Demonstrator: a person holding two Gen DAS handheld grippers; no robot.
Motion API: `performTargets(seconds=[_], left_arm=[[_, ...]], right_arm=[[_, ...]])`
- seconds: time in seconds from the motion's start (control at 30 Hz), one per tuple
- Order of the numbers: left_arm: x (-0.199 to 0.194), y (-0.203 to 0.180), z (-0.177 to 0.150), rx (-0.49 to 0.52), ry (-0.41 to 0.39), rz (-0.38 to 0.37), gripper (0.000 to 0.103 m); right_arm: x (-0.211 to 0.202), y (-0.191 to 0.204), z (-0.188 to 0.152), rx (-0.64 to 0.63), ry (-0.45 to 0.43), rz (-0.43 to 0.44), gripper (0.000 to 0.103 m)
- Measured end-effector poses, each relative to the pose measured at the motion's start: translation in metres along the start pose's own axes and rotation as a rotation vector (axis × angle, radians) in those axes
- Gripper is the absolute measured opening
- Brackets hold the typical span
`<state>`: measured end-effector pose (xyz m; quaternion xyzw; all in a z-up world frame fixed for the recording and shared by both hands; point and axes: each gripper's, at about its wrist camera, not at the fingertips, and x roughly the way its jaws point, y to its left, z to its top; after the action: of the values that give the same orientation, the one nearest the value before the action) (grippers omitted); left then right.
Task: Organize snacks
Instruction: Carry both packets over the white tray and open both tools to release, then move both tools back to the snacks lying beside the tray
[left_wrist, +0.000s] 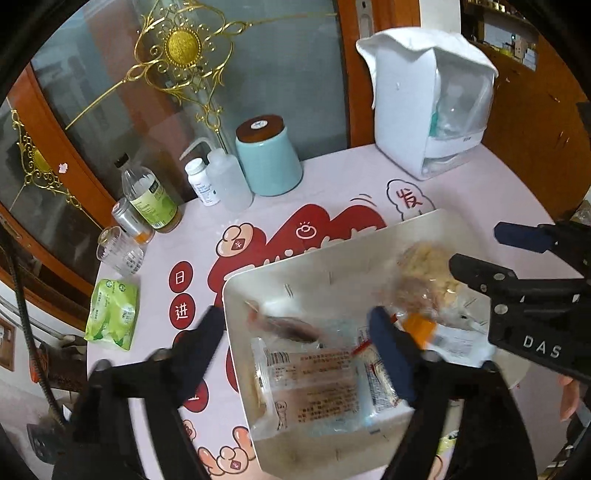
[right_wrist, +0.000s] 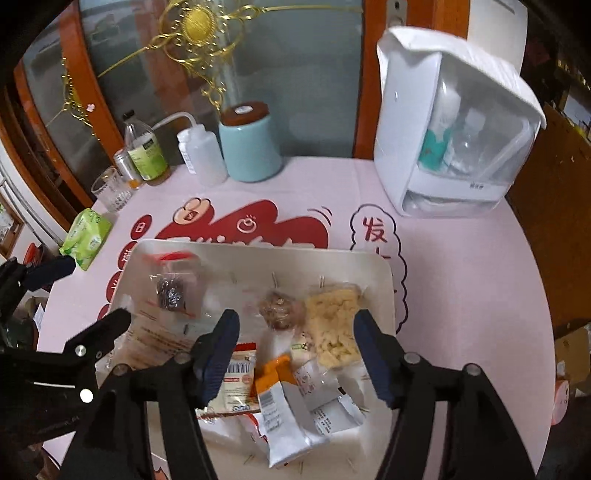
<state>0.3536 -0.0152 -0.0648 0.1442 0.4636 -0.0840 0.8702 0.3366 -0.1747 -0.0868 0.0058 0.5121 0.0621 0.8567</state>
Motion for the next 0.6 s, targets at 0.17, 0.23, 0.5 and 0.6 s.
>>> performTargets(seconds=[0.17, 0.23, 0.5, 0.6], left_arm=[[0.021, -0.002, -0.014, 0.021, 0.057, -0.007, 0.082], [0.026, -0.002, -0.019, 0.027, 0.070, -0.005, 0.082], [0.016, -0.004, -0.030, 0.034, 0.064, -0.011, 0.082], [0.006, -0.006, -0.033, 0.031, 0.053, -0.014, 0.082]], right_arm=[[0.006, -0.009, -0.006, 0.028, 0.023, -0.003, 0.065], [0.005, -0.010, -0.010, 0.025, 0.026, -0.004, 0.065], [-0.017, -0.008, -0.026, 0.013, 0.004, 0.023, 0.065], [-0.029, -0.010, -0.038, 0.006, -0.006, 0.029, 0.065]])
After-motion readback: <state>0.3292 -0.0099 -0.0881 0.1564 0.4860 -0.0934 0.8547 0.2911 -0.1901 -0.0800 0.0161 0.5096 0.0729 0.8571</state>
